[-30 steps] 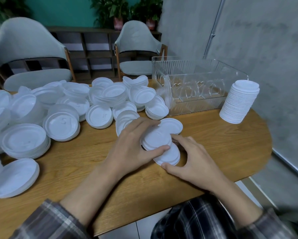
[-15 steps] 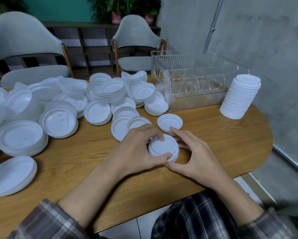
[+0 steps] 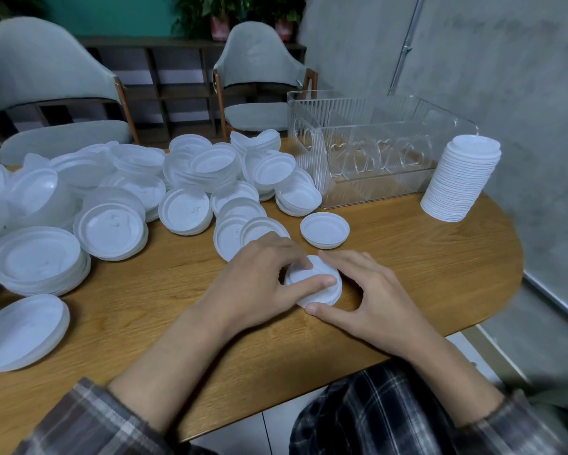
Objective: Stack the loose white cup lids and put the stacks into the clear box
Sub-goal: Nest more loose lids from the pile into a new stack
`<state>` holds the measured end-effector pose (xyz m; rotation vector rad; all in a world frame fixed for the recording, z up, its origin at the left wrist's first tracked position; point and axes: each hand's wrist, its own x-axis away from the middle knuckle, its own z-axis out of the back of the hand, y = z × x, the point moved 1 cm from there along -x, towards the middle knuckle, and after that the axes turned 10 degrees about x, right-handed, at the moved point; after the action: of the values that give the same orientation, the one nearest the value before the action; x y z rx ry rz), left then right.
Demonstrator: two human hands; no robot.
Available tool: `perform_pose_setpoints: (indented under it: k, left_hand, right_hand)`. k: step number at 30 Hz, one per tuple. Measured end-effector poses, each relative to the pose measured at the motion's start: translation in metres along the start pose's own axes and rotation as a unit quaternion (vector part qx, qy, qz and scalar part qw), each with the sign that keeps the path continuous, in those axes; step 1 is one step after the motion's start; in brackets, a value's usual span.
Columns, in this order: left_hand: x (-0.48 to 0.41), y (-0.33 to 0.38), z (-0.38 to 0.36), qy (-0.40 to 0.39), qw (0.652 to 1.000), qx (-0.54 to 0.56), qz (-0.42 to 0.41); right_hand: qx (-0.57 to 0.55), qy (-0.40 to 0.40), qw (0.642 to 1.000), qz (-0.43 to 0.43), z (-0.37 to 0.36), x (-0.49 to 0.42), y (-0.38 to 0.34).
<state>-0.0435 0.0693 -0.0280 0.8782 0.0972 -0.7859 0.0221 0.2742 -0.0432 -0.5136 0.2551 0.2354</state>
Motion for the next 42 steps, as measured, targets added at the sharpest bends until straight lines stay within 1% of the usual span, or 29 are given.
perform_pose_setpoints:
  k: [3,5,7,12,14,16,18,19,20,22,23,26,28,29,33,35,39,42]
  left_hand:
    - [-0.001,0.000,0.010,0.022,0.998,-0.054,-0.034]
    - [-0.003,-0.006,0.023,0.046,0.993,-0.104,-0.028]
    - [-0.005,-0.013,0.035,0.046,0.989,-0.137,-0.011]
    - [-0.003,-0.016,0.044,0.012,0.989,-0.145,0.024]
    - [-0.002,-0.015,0.044,0.018,0.989,-0.144,0.026]
    - [-0.002,-0.014,0.044,0.041,0.990,-0.134,0.026]
    - [-0.002,-0.011,0.042,0.072,0.992,-0.098,0.022]
    - [-0.003,-0.008,0.040,0.091,0.994,-0.060,0.022]
    - [-0.003,-0.005,0.037,0.113,0.993,-0.007,0.029]
    - [-0.005,0.004,0.033,0.146,0.981,0.117,0.058]
    - [-0.006,0.008,0.030,0.146,0.972,0.170,0.071]
    - [-0.007,0.011,0.024,0.108,0.942,0.302,0.100]
    - [-0.007,0.010,0.023,0.098,0.922,0.359,0.109]
    - [-0.008,0.009,0.023,0.098,0.917,0.369,0.112]
    - [-0.007,0.009,0.024,0.106,0.930,0.329,0.127]
    - [-0.006,0.006,0.023,0.111,0.943,0.283,0.136]
    - [-0.004,0.002,0.020,0.141,0.968,0.150,0.142]
    - [-0.003,0.002,0.019,0.137,0.972,0.126,0.145]
  right_hand:
    - [0.021,-0.004,1.000,-0.006,-0.001,-0.001,0.002]
    - [0.027,-0.005,1.000,-0.011,0.000,-0.002,0.002]
    - [0.028,-0.012,0.999,-0.012,0.001,-0.003,0.002]
    - [0.031,-0.049,0.998,-0.032,0.005,-0.008,0.001]
    - [0.030,-0.042,0.998,-0.039,0.003,-0.009,0.001]
    - [0.023,-0.028,0.999,-0.037,0.000,-0.008,0.000]
    - [0.023,-0.012,0.999,-0.020,-0.002,-0.007,-0.001]
    - [0.021,-0.005,1.000,-0.012,-0.003,-0.007,-0.001]
    - [0.016,0.003,1.000,-0.010,-0.004,-0.007,-0.001]
    - [0.004,0.020,1.000,-0.011,-0.004,-0.008,-0.001]
    - [0.001,0.025,1.000,-0.011,-0.004,-0.008,-0.001]
    - [-0.007,0.033,0.999,-0.012,-0.004,-0.007,-0.002]
    - [-0.020,0.030,0.999,-0.021,-0.003,-0.007,-0.002]
    - [-0.026,0.028,0.999,-0.025,-0.004,-0.006,-0.002]
    - [-0.032,0.027,0.998,-0.035,-0.005,-0.007,-0.001]
    - [-0.026,0.020,0.999,-0.044,-0.006,-0.007,0.000]
    - [-0.024,0.013,0.999,-0.047,-0.006,-0.007,0.001]
    - [-0.023,0.014,0.999,-0.043,-0.006,-0.007,0.000]
